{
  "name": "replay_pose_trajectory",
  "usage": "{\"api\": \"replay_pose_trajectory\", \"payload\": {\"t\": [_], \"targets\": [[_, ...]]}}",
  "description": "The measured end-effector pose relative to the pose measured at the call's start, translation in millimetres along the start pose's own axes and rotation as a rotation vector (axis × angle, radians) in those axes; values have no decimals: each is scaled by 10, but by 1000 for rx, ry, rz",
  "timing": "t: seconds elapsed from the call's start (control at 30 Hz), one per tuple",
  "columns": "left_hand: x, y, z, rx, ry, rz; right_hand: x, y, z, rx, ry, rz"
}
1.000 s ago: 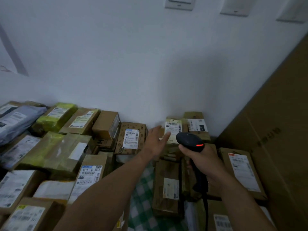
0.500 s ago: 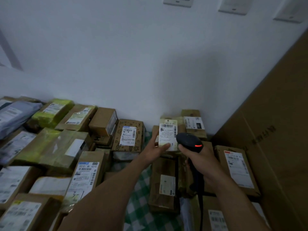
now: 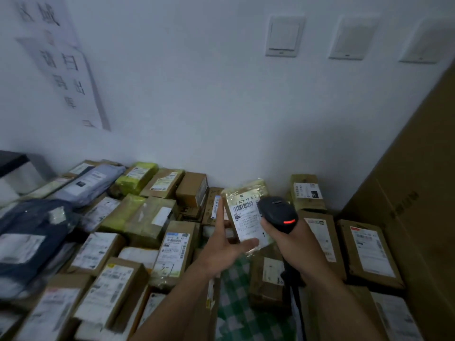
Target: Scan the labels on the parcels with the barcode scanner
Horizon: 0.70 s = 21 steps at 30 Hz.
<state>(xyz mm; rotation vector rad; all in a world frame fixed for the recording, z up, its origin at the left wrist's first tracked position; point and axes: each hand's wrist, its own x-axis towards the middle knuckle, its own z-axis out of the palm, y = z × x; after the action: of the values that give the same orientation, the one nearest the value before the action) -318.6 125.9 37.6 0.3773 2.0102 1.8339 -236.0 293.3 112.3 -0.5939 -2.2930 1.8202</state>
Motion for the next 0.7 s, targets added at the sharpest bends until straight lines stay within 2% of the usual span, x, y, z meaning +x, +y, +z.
{"api": "replay_pose_trajectory", "payload": {"t": [0.13,0.37,0.7], "targets": [[-244,112,-130,-75,55,41,-237,-77,32,-38,-40,-56],[-452,298,-199,53,170,35,-598,-272,54,-86,-122,-129],[-495,242,-186,90,212,44,-953,-423,-38,-146,-278,-80]]}}
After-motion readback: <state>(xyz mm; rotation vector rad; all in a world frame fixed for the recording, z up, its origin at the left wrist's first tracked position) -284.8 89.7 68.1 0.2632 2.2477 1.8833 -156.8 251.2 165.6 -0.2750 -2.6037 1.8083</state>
